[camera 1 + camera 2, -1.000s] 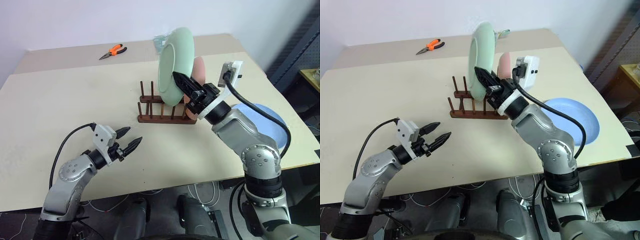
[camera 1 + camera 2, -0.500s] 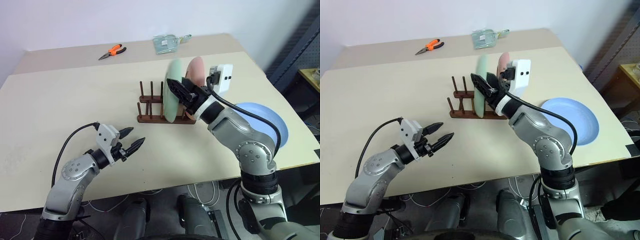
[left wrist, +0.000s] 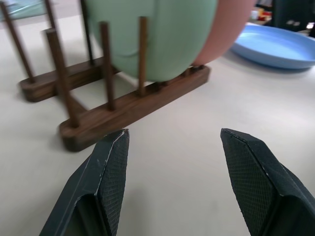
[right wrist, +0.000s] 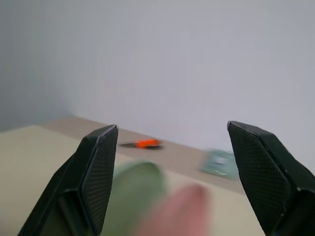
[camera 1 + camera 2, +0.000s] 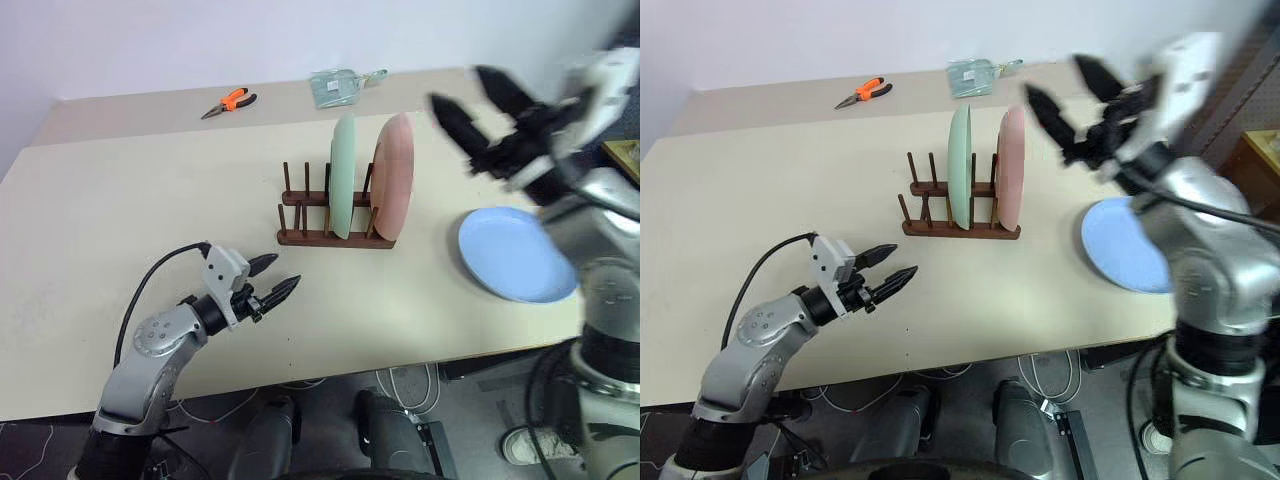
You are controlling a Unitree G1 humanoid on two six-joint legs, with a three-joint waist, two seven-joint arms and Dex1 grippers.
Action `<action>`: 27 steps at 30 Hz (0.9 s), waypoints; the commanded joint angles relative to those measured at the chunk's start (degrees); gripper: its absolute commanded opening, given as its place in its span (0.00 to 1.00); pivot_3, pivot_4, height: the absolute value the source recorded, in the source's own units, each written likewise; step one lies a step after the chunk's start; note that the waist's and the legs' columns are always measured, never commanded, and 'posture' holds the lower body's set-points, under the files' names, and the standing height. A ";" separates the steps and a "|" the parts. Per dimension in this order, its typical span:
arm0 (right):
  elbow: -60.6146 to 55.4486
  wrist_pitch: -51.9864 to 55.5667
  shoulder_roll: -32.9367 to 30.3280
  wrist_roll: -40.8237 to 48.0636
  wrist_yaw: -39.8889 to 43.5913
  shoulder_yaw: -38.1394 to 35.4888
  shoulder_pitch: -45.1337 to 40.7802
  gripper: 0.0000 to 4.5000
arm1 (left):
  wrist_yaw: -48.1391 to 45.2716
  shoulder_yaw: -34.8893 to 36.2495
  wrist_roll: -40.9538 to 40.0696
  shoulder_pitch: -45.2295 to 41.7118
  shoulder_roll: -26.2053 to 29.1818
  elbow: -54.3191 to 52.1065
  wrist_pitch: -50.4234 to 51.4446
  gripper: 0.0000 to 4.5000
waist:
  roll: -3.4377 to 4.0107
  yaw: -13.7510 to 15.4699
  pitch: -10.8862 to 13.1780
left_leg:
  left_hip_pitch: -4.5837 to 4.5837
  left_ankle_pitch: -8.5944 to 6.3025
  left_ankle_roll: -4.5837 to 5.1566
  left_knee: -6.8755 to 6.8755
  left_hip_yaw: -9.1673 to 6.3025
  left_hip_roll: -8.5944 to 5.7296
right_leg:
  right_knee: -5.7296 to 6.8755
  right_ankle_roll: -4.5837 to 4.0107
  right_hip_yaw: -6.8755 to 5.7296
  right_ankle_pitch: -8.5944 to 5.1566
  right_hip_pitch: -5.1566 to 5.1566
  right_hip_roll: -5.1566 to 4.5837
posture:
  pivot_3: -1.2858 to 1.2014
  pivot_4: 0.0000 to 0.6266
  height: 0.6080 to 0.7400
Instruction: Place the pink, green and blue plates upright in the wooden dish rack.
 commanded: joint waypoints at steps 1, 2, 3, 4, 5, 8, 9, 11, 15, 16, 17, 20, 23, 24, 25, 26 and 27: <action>-0.10 -1.15 -4.81 -9.11 5.29 3.25 12.89 0.80 | -1.29 -2.48 0.21 -2.15 -0.77 -1.01 -0.54 0.67 | 0.02 0.33 -0.01 | 0.00 0.00 0.00 0.00 0.03 -0.01 | 0.01 0.00 0.00 0.00 0.00 -0.02 | 0.52 0.24 0.99; -0.23 -1.86 -5.37 -10.89 5.99 4.44 15.53 0.80 | -1.39 -2.92 0.23 -2.63 -1.05 -0.83 -0.49 0.67 | 0.04 0.18 0.00 | 0.02 -0.01 0.01 -0.01 0.06 0.00 | 0.00 0.00 0.01 -0.01 -0.01 -0.03 | 0.52 0.24 0.99; -0.37 -1.96 -4.52 -12.06 5.39 5.68 17.47 0.80 | -1.55 -3.50 0.37 -3.32 -1.35 -0.42 -0.53 0.67 | 0.14 -0.04 0.04 | 0.04 -0.01 0.01 0.00 0.16 0.04 | 0.02 0.00 0.05 0.00 -0.02 -0.02 | 0.52 0.24 0.99; -0.39 -2.13 -3.51 -13.44 4.64 6.87 18.87 0.80 | -1.68 -3.95 0.48 -3.86 -1.59 -0.11 -0.58 0.67 | 0.20 -0.39 0.06 | 0.05 -0.01 0.01 0.02 0.24 0.05 | 0.05 -0.01 0.11 0.01 -0.04 -0.02 | 0.52 0.24 0.99; -0.02 -2.35 -2.74 -15.66 3.57 8.60 19.90 0.80 | -1.85 -4.29 0.62 -4.41 -1.81 0.24 -0.68 0.67 | 0.20 -0.69 0.06 | 0.07 -0.01 0.01 0.04 0.27 0.05 | 0.07 0.03 0.15 -0.01 -0.04 -0.02 | 0.52 0.24 0.99; 3.79 -1.98 -1.18 -23.87 -0.46 14.56 21.62 0.80 | -2.30 -5.05 0.58 -6.01 -2.22 0.78 -0.59 0.67 | 0.18 -0.76 0.05 | 0.13 -0.01 0.01 0.06 0.38 0.16 | 0.08 0.12 0.14 -0.06 -0.04 0.02 | 0.52 0.24 0.99; 6.14 -2.24 -0.92 -27.06 -1.88 16.39 21.61 0.75 | -2.44 -5.10 0.44 -6.39 -2.23 0.76 -0.46 0.67 | 0.15 -0.66 0.04 | 0.12 -0.01 0.01 0.06 0.37 0.17 | 0.08 0.13 0.14 -0.06 -0.05 0.03 | 0.52 0.24 0.99; 8.65 -2.91 -0.40 -30.81 -3.11 18.08 21.51 0.61 | -2.61 -5.08 0.33 -6.61 -2.25 0.64 -0.35 0.67 | 0.14 -0.47 0.05 | 0.09 -0.01 0.01 0.07 0.37 0.15 | 0.04 0.11 0.12 -0.05 -0.05 0.03 | 0.52 0.24 0.99; 9.58 -2.15 1.17 -30.79 -2.30 16.31 20.83 0.17 | -2.92 -5.05 0.53 -6.18 -1.96 0.32 -0.34 0.67 | 0.09 -0.33 0.04 | 0.06 -0.01 0.01 0.09 0.36 0.07 | 0.04 0.01 0.13 0.02 -0.05 -0.04 | 0.52 0.24 0.99; 9.54 -2.07 1.40 -31.09 -2.23 16.04 20.68 0.07 | -2.93 -5.01 0.57 -6.12 -1.94 0.27 -0.33 0.67 | 0.09 -0.35 0.04 | 0.06 -0.01 0.01 0.10 0.36 0.07 | 0.04 0.05 0.13 0.00 -0.04 -0.04 | 0.52 0.24 0.99; 9.25 -2.38 1.65 -31.46 -2.35 15.60 20.42 0.01 | -2.94 -4.97 0.58 -6.01 -1.88 0.15 -0.31 0.67 | 0.07 -0.38 0.02 | 0.07 -0.01 0.02 0.10 0.36 0.07 | 0.04 0.14 0.13 -0.06 -0.04 -0.03 | 0.52 0.24 0.99; 6.72 -7.21 2.38 -32.77 -3.43 12.89 16.97 0.01 | -2.69 -4.39 0.85 -5.76 -1.61 0.33 -0.48 0.67 | 0.08 -0.48 0.04 | 0.08 -0.01 0.02 0.08 0.34 0.08 | 0.05 0.14 0.12 -0.06 -0.04 -0.02 | 0.52 0.24 0.99; 1.65 -11.19 5.67 -27.76 -3.43 7.86 9.34 0.01 | -1.80 -3.11 2.19 -4.93 -1.10 1.50 -1.99 0.67 | 0.18 -0.91 0.11 | 0.08 -0.01 0.02 0.08 0.39 0.10 | 0.06 0.15 0.15 -0.05 -0.06 -0.01 | 0.52 0.24 0.99; -0.82 -10.66 7.32 -23.59 -3.18 6.04 5.86 0.01 | -1.45 -2.52 2.61 -4.51 -0.95 2.02 -2.71 0.67 | 0.21 -1.02 0.13 | 0.09 -0.01 0.02 0.08 0.40 0.11 | 0.08 0.16 0.15 -0.05 -0.08 0.00 | 0.52 0.24 0.99; -3.09 -9.68 9.22 -18.82 -3.50 4.20 1.95 0.01 | -0.90 -1.86 3.18 -4.08 -0.93 2.52 -3.69 0.67 | 0.25 -1.02 0.14 | 0.09 -0.01 0.01 0.07 0.41 0.16 | 0.09 0.16 0.15 -0.04 -0.10 0.03 | 0.52 0.24 0.99; -5.02 -7.88 11.64 -12.21 -4.81 2.01 -2.04 0.01 | 0.12 -1.01 3.83 -3.78 -1.14 3.18 -4.68 0.67 | 0.24 -1.00 0.15 | 0.09 -0.01 0.02 0.04 0.40 0.19 | 0.11 0.15 0.15 -0.04 -0.13 0.06 | 0.52 0.24 0.99; -6.17 -6.37 13.25 -7.81 -5.86 0.47 -4.70 0.01 | 0.83 -0.47 4.29 -3.65 -1.31 3.69 -5.41 0.67 | 0.24 -0.76 0.15 | 0.09 -0.01 0.02 0.01 0.36 0.26 | 0.10 0.15 0.13 -0.03 -0.14 0.13 | 0.52 0.24 0.99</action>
